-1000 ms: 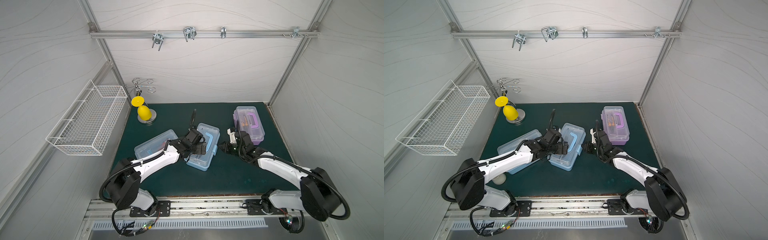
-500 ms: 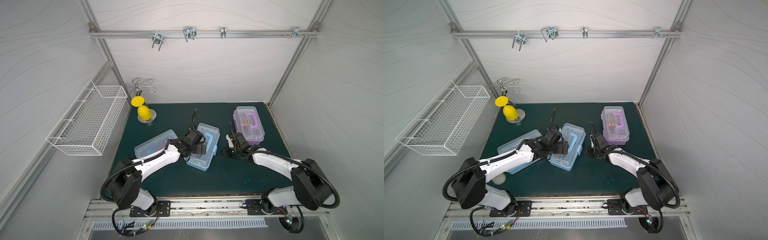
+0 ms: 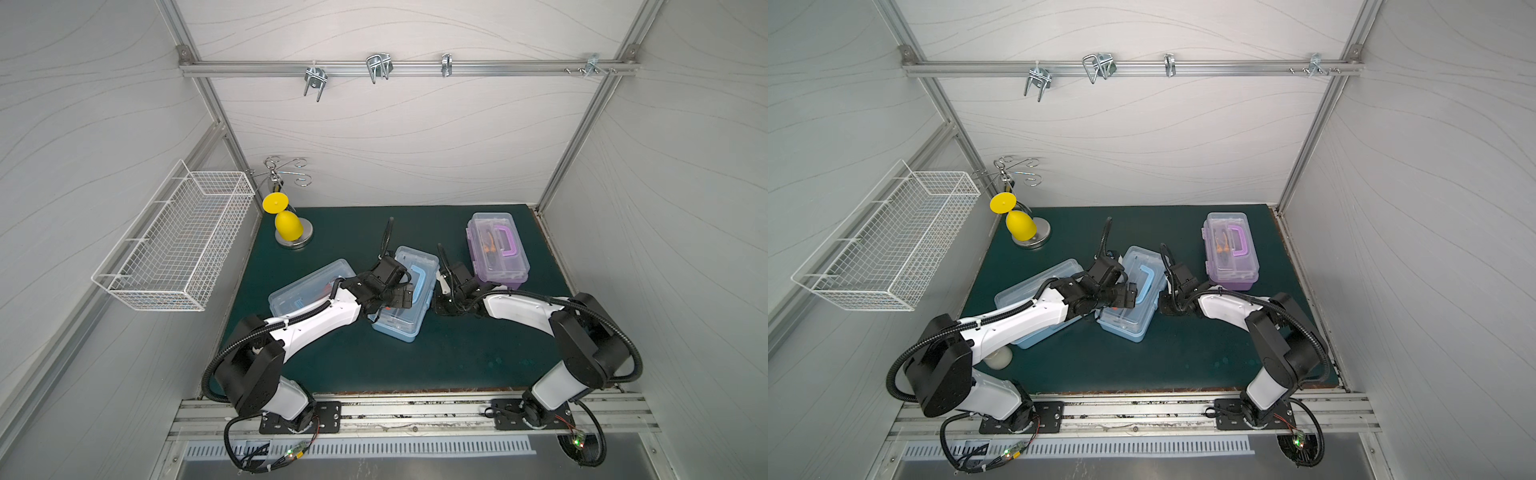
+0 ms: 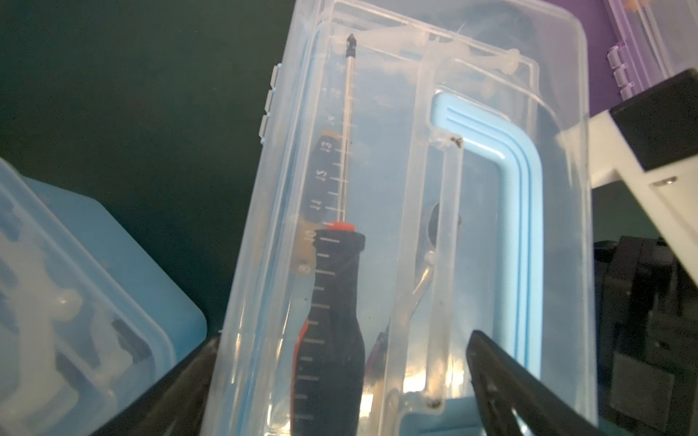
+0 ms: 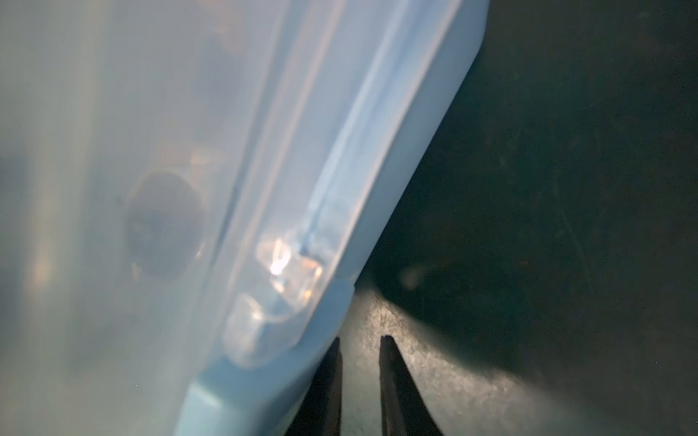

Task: Close toolboxes
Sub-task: Fasten the toolbox latch on the toolbox.

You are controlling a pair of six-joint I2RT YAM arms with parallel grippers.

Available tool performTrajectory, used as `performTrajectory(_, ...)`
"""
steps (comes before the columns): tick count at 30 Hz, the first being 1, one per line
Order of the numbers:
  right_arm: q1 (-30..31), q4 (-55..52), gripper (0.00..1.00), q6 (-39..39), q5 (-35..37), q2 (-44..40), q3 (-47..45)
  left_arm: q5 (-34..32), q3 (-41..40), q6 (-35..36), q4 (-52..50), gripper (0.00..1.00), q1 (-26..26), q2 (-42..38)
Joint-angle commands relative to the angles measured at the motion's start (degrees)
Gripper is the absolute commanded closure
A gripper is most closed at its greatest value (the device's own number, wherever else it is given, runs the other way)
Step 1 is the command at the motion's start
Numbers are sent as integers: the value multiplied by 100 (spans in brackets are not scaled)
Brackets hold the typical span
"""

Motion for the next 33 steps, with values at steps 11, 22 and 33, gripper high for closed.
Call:
performTrajectory(11,129,39,69,-122,203,-450,21,684,-316,77,-533,2,-205,482)
performTrajectory(22,515,-808,39,-709,436,-2415,-897,595,90,204,-740,2,-194,544)
performTrajectory(33,1460,-741,14,-462,752,-3004,-1292,-587,699,368,-1853,1,-198,-54)
